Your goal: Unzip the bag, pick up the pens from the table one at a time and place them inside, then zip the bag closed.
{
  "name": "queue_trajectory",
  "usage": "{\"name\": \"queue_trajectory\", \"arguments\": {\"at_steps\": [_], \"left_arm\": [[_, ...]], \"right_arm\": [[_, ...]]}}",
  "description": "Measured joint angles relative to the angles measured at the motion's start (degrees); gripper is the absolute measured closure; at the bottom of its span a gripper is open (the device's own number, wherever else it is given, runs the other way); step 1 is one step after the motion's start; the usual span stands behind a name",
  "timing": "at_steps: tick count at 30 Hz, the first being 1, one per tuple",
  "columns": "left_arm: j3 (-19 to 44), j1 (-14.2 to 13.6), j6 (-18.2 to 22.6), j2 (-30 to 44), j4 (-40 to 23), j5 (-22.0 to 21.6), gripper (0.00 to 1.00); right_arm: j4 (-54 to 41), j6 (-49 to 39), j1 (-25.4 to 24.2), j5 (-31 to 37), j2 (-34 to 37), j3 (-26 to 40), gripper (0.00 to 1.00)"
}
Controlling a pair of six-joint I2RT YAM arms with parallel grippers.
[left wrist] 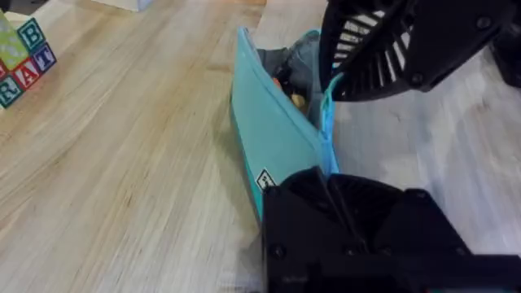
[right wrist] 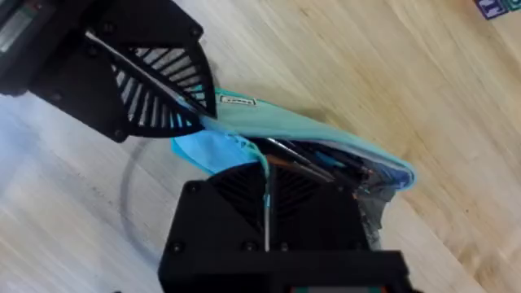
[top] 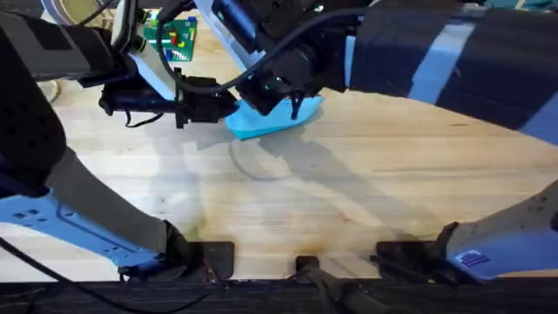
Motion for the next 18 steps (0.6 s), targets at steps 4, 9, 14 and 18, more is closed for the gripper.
{"name": "queue_trajectory", "arguments": {"at_steps": [4, 9, 14, 18], "left_arm": [[0.00, -0.09, 0.00, 0.00, 0.00, 0.11, 0.959], [0.00, -0.07, 0.00, 0.00, 0.02, 0.15, 0.959], [0.00, -0.07, 0.00, 0.00, 0.02, 0.16, 0.959], [0.00, -0.07, 0.00, 0.00, 0.02, 0.16, 0.959]], "right_arm": [[-0.13, 0.00, -0.69, -0.30, 0.00, 0.00, 0.971], [-0.67, -0.01, -2.11, -0.45, 0.00, 0.00, 0.971], [-1.49, 0.00, -3.33, -0.75, 0.02, 0.00, 0.971], [-2.28, 0.00, -4.20, -0.89, 0.00, 0.00, 0.971]]}}
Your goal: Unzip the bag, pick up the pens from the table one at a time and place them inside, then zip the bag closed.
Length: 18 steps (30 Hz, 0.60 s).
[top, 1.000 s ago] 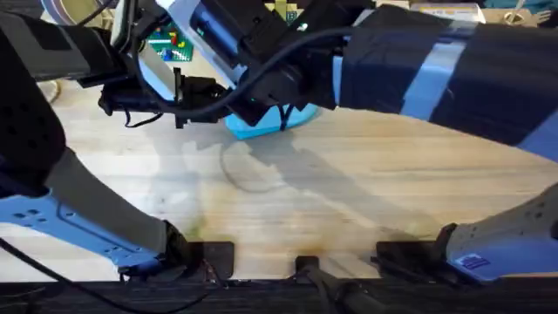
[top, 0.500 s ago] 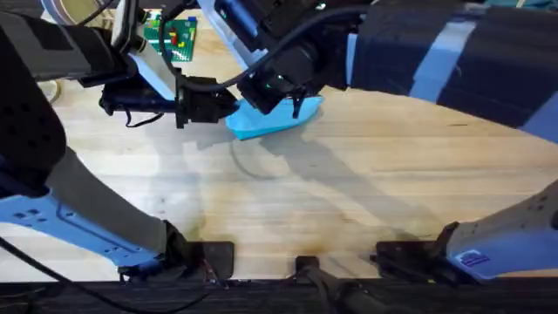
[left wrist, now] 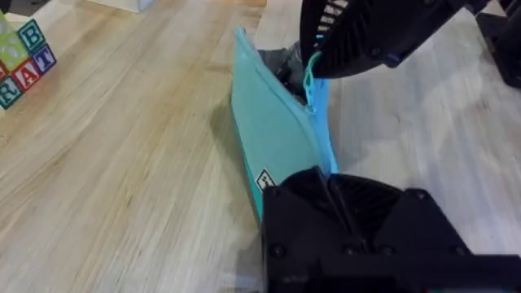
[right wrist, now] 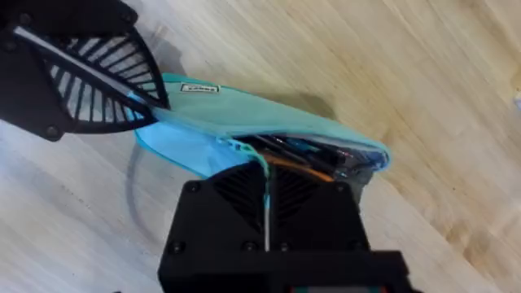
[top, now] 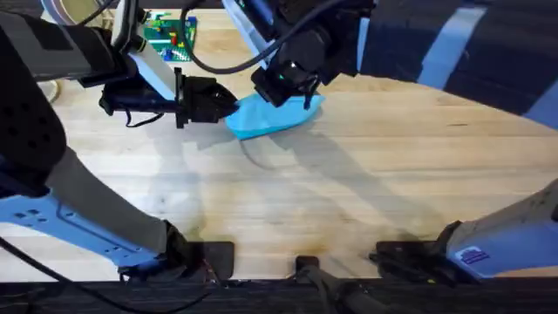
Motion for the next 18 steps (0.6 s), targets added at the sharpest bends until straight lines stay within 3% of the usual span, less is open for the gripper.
{"name": "queue_trajectory", "arguments": {"at_steps": [18], "left_arm": [[0.00, 0.00, 0.00, 0.02, 0.00, 0.00, 0.959]], "right_arm": [[-1.63, -0.02, -4.65, -0.51, 0.00, 0.00, 0.971]]}}
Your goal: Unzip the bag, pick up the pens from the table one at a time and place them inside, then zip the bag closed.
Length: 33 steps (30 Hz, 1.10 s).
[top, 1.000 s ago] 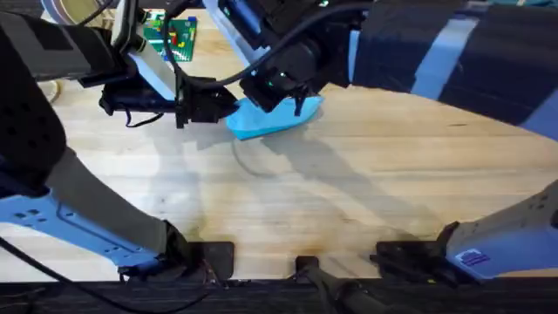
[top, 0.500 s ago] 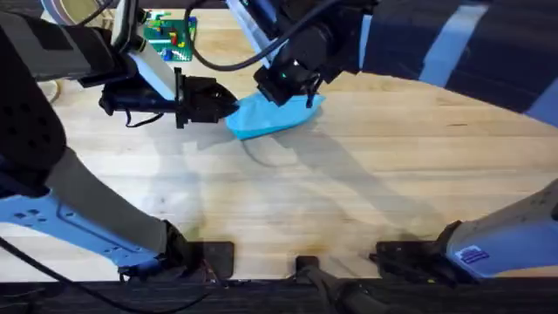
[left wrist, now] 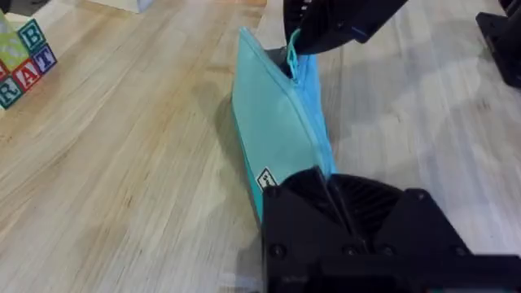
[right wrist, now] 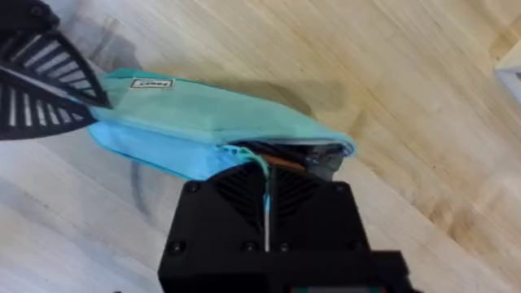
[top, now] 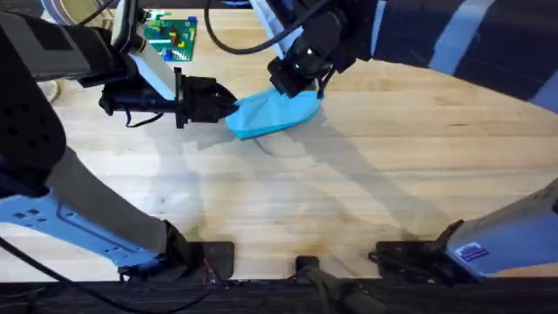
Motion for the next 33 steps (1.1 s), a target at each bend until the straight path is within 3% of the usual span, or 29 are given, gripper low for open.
{"name": "queue_trajectory", "arguments": {"at_steps": [33], "left_arm": [[0.00, 0.07, 0.00, -0.02, 0.01, -0.17, 0.959]], "right_arm": [[-2.91, -0.17, -9.71, 0.04, 0.02, 0.00, 0.970]]}}
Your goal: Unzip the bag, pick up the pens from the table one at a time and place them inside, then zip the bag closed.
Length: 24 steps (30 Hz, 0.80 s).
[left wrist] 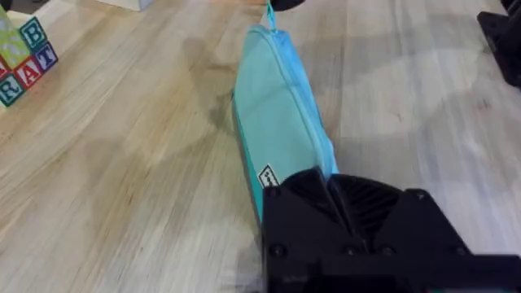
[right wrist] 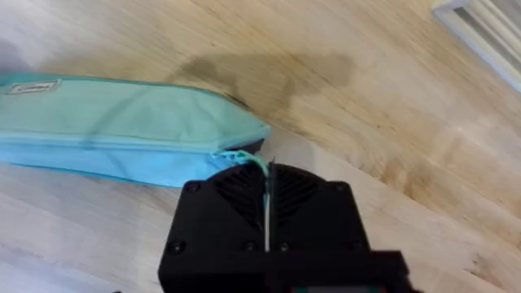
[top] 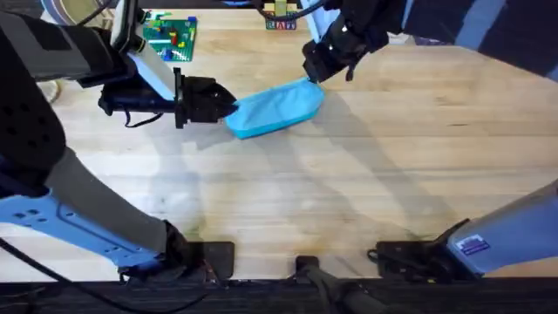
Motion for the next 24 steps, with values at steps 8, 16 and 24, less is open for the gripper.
{"name": "queue_trajectory", "arguments": {"at_steps": [8, 16, 24], "left_arm": [[0.00, -0.07, 0.00, 0.00, 0.02, 0.00, 0.959], [0.00, -0.11, 0.00, 0.00, 0.02, 0.11, 0.959], [0.00, -0.33, 0.00, 0.00, -0.15, 0.24, 0.959]], "right_arm": [[-0.26, 0.02, -2.22, -0.41, -0.02, 0.00, 0.970], [-1.80, 0.02, -3.69, -1.26, -0.02, 0.00, 0.970], [-3.20, 0.02, -5.33, -2.18, 0.50, 0.00, 0.970]]}}
